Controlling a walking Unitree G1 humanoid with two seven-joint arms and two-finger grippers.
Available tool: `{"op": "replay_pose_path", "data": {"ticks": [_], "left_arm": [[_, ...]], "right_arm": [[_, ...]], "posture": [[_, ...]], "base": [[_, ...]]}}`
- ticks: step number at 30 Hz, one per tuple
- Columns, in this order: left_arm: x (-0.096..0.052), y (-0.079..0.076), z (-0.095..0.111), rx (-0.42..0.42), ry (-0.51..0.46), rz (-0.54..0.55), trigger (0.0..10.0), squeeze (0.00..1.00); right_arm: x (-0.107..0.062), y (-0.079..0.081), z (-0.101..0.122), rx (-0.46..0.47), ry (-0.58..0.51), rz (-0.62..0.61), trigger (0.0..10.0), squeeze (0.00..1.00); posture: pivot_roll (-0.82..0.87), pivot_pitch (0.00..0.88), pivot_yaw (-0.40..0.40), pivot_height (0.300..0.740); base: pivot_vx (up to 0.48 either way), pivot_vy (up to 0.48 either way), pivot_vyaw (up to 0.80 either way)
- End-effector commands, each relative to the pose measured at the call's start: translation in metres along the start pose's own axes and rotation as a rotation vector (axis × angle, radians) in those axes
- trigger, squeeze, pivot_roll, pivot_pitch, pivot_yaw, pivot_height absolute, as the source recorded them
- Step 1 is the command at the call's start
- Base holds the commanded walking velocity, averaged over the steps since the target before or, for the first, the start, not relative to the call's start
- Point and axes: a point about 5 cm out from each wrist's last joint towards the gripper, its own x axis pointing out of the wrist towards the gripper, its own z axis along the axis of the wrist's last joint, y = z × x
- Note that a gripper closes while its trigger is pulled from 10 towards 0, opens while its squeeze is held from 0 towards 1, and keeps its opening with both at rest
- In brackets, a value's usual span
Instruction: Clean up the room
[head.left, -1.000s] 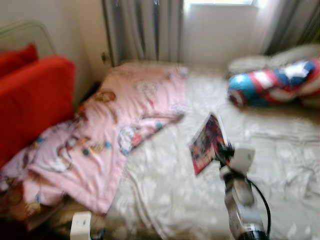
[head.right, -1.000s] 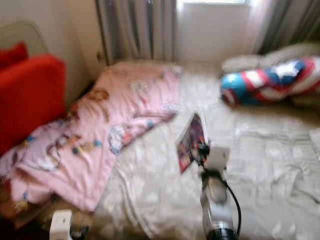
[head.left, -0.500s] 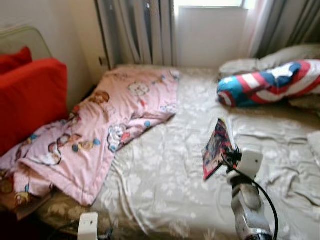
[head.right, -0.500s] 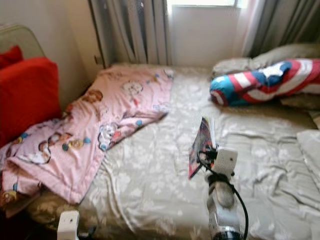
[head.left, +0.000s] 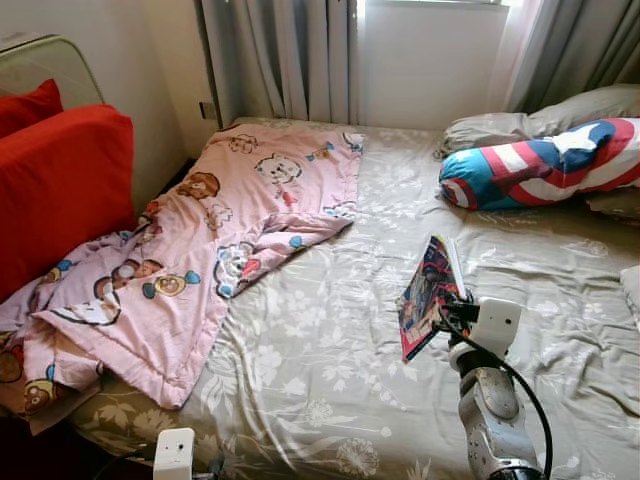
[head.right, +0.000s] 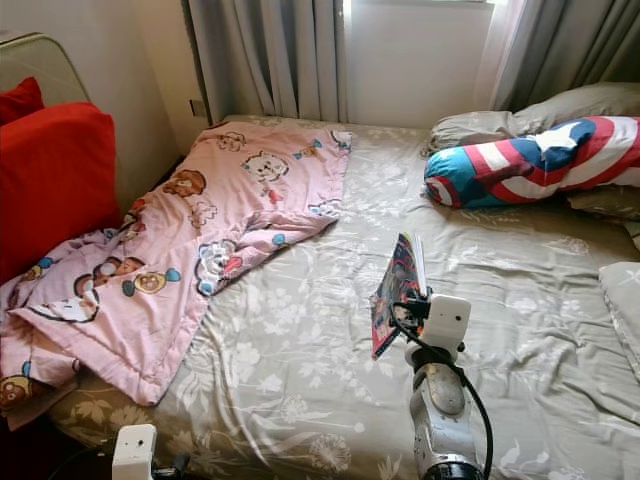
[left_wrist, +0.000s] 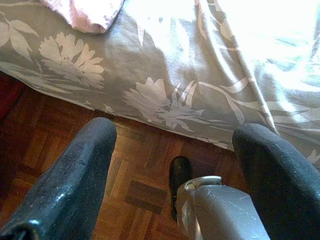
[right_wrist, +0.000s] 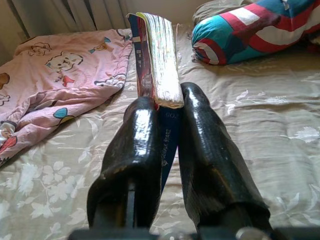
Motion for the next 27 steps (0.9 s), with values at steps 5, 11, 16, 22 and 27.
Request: {"op": "replay_pose_path", "data": {"ticks": [5,11,16,22,27], "left_arm": [[-0.0008,0.0021,-0.0026,0.009,0.013,0.006,10.0,0.00],[-0.0007,0.0019,-0.0024,0.013,0.011,0.006,10.0,0.00],[-0.0007,0.0013,-0.0022,0.023,0.010,0.001,10.0,0.00],[-0.0009,0.0010,-0.0027,0.022,0.011,0.000,10.0,0.00],[-0.0006,0.0001,-0.0020,0.020,0.008,-0.002,10.0,0.00]], "right_arm": [[0.0052,0.0037,0.0130,-0.003,-0.057,0.019,10.0,0.00],[0.0055,0.0037,0.0129,-0.005,-0.055,0.020,10.0,0.00],[0.0057,0.0037,0.0130,-0.005,-0.056,0.019,10.0,0.00],[0.0059,0.0039,0.0133,-0.006,-0.056,0.019,10.0,0.00],[0.0057,0.0039,0.0132,-0.004,-0.055,0.017,10.0,0.00]], "posture": [[0.02,0.000,-0.022,0.740],[0.02,0.000,-0.022,0.740],[0.02,0.000,-0.022,0.740],[0.02,0.000,-0.022,0.740],[0.02,0.000,-0.024,0.740]], "base": [[0.000,-0.099,0.00],[0.000,-0.264,0.00],[0.000,-0.303,0.00],[0.000,-0.304,0.00],[0.000,-0.303,0.00]]}}
